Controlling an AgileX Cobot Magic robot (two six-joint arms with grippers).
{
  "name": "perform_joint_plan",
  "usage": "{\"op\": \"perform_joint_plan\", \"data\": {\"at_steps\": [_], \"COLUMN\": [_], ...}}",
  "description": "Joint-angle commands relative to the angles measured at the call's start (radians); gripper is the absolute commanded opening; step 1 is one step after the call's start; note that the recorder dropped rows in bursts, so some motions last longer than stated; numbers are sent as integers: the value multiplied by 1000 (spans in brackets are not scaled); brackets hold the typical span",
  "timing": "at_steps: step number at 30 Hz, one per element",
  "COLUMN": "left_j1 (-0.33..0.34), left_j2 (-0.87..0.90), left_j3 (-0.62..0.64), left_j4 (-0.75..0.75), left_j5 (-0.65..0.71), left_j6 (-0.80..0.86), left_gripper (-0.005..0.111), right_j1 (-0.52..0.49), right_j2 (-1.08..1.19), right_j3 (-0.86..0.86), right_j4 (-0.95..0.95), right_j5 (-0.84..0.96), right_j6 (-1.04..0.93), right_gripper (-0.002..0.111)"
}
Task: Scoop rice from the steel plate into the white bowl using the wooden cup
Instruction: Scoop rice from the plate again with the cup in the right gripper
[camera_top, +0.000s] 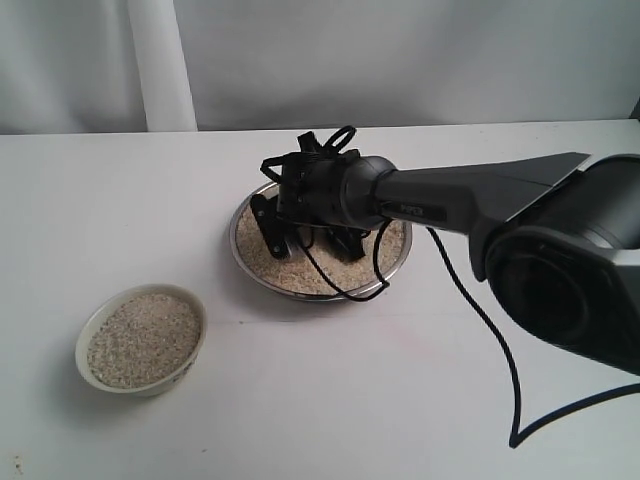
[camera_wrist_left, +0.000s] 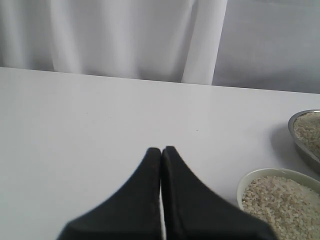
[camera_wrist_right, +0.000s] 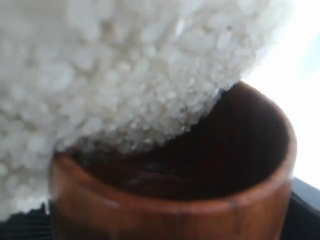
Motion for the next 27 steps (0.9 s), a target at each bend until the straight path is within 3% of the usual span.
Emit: {"op": "perform_joint_plan", "data": {"at_steps": [1, 12, 27], "left_j1": [-5, -5, -5], "left_j2": [0, 0, 0], "left_j3": [2, 2, 2], "left_j4": [-5, -5, -5], "left_j5": [-7, -7, -7], "left_j6": [-4, -4, -4], "left_gripper": [0, 0, 0], "right_j1": [8, 10, 10], "right_j2": [12, 12, 9], "right_j3": [9, 9, 9], "right_j4": [170, 347, 511], "right_j5": [-14, 32, -13], "right_j6": [-31, -207, -266], "right_gripper": [0, 0, 0]}}
